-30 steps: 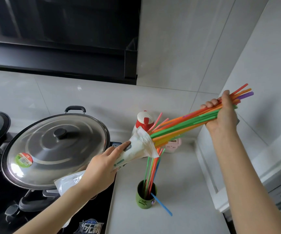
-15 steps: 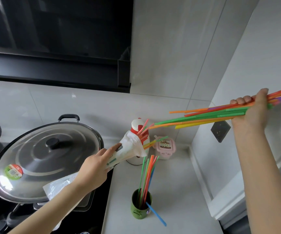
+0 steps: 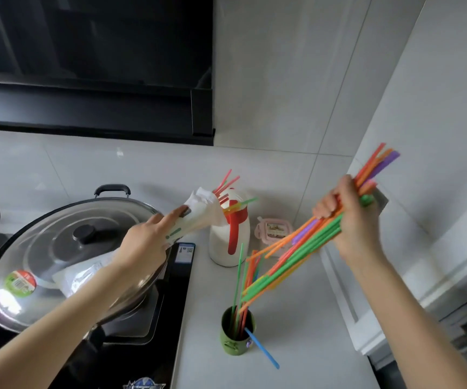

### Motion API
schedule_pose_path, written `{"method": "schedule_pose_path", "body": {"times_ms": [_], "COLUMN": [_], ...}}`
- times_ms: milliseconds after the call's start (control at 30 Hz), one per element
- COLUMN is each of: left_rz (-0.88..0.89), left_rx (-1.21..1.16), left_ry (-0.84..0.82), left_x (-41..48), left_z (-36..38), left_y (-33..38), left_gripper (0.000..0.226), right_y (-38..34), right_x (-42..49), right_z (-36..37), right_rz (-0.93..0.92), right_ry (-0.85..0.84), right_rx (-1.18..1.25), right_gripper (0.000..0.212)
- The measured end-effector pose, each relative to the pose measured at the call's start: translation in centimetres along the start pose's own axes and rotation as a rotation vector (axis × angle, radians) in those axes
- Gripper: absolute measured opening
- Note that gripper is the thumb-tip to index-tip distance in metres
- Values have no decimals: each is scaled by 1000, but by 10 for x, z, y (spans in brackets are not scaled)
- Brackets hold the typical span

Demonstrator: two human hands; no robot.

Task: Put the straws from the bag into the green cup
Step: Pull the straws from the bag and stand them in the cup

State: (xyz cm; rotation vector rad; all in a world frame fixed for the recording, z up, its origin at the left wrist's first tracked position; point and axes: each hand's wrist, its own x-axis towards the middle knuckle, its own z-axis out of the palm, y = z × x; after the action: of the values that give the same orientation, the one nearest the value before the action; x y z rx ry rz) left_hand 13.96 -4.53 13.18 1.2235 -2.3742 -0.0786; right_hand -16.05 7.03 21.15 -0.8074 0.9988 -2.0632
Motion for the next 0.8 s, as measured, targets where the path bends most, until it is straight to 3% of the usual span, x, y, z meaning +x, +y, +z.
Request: {"method": "schedule_pose_path", "body": {"times_ms": [200, 333, 800], "left_rz": [20, 18, 29], "left_rx": [92, 108, 26], "left_ry": [-80, -106, -51], "left_x": [0, -3, -12], "left_z": [-3, 0, 0], "left_y": [12, 17, 16], "left_gripper": [83, 85, 83], "right_y": [71, 94, 133], "right_x": [-37, -55, -80], "right_z": [16, 13, 4], "right_rz": [-17, -32, 109], "right_ry": [-248, -338, -263], "right_rx": [-256, -405, -547], "right_gripper": [44, 35, 32]}}
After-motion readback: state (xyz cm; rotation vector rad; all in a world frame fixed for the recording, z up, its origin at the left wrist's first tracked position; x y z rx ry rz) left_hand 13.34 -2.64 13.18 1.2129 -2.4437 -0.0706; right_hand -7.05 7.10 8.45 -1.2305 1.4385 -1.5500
